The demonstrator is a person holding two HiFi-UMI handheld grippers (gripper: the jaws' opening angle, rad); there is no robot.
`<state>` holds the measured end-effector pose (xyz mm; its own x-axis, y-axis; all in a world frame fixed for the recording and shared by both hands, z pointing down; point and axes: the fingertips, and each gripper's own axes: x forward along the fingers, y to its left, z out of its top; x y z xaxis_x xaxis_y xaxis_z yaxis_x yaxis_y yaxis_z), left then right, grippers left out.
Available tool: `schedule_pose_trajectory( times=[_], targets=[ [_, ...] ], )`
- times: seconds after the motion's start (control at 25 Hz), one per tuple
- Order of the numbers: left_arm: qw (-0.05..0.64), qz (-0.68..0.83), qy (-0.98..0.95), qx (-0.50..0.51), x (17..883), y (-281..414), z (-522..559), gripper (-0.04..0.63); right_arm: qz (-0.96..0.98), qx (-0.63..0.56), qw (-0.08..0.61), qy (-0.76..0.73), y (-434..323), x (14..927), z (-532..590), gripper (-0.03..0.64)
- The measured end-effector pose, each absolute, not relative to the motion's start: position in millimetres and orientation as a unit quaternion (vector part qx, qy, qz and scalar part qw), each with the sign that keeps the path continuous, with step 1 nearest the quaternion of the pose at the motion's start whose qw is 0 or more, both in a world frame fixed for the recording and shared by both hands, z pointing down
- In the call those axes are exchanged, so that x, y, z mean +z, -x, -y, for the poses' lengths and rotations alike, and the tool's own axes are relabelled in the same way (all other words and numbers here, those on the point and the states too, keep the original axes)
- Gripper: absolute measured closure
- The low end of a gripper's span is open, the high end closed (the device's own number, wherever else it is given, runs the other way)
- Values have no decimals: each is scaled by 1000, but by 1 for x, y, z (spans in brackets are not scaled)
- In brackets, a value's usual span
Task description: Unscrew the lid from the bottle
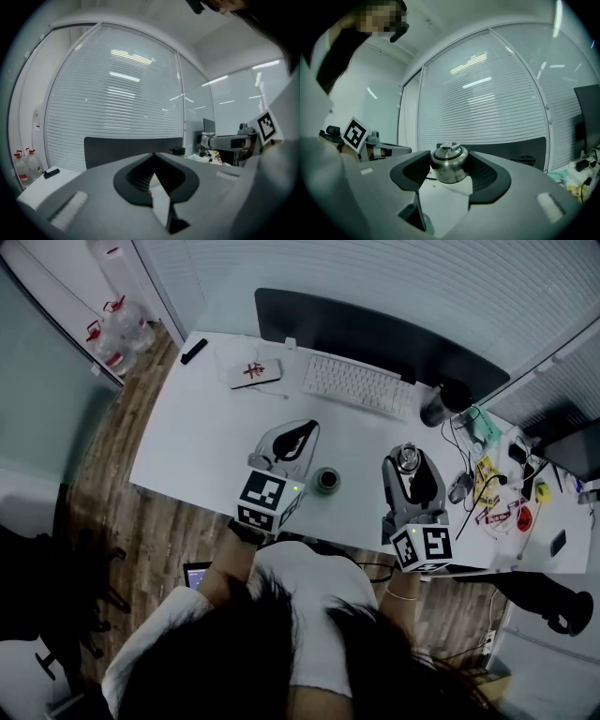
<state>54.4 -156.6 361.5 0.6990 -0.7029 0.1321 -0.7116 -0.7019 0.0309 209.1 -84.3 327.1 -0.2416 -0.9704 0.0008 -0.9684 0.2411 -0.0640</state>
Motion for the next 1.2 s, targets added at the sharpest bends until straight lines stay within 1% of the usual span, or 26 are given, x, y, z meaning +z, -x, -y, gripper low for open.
schedule_pose_trajectory(
  times=[1.2],
  targets=[
    [43,387,-920,50,364,-51,159,537,-781,-33,24,623,-215,332,82,364]
  ],
)
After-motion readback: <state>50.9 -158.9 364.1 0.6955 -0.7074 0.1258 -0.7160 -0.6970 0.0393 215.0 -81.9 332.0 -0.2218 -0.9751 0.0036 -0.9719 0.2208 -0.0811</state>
